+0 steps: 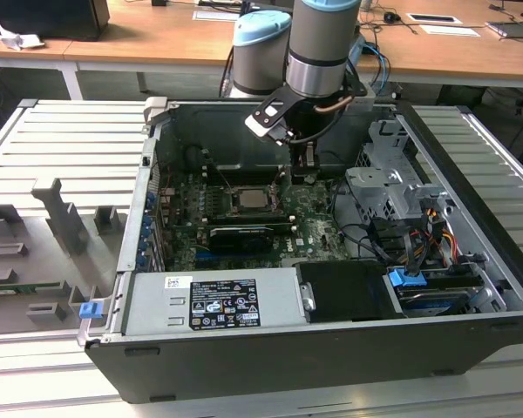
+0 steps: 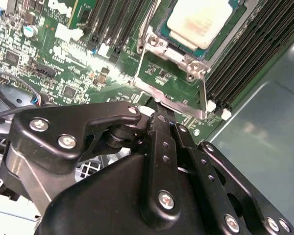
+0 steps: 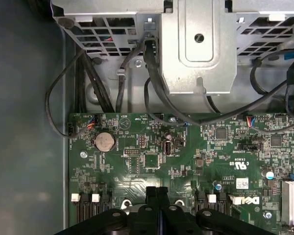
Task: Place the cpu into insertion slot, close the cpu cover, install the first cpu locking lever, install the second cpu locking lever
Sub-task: 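Close the cpu cover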
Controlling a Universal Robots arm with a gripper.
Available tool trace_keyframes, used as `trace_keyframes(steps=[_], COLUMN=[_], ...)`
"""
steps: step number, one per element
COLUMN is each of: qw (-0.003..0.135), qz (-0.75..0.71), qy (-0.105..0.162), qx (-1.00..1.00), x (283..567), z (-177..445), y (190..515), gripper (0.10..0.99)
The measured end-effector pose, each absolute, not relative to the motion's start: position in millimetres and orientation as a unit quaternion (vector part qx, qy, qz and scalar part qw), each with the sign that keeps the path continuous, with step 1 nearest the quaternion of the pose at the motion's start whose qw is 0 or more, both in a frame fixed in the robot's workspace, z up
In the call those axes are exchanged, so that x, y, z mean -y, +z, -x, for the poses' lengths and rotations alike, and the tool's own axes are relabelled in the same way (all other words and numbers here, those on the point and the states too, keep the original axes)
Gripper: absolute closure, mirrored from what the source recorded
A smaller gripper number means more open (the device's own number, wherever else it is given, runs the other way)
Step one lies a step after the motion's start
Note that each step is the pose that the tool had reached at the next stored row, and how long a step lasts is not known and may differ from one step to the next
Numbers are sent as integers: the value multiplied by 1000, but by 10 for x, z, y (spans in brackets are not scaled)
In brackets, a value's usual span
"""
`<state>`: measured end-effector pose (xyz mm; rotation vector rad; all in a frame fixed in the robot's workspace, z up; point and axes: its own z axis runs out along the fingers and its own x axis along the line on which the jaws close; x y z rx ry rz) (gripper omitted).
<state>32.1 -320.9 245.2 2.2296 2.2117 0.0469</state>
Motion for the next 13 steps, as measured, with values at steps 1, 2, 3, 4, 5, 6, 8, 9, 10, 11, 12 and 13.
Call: trace_keyframes(steps=[1, 2, 3, 4, 5, 6, 8, 9, 10, 11, 12, 13], qw=[0, 0, 0, 0, 0, 0, 0, 0, 0, 0, 0, 0], qz=[-710, -710, -710, -710, -710, -710, -710, -710, -710, -710, -710, -710], qy=[15, 15, 15, 15, 15, 15, 15, 15, 15, 15, 15, 15], qx=[-704, -704, -704, -704, -704, -704, -704, -704, -704, -704, -704, -704], x=[3209, 3209, 3209, 3210, 3210, 3210, 3209, 3210, 3209, 3209, 3209, 3209], z=[-302, -287, -265, -249, -226, -213, -183, -167, -149, -133, -111, -99], y=[2452, 2452, 2452, 2452, 2452, 2452, 2452, 2452, 2452, 2452, 2452, 2452], gripper=[980, 980, 980, 980, 980, 980, 980, 980, 980, 980, 980, 980])
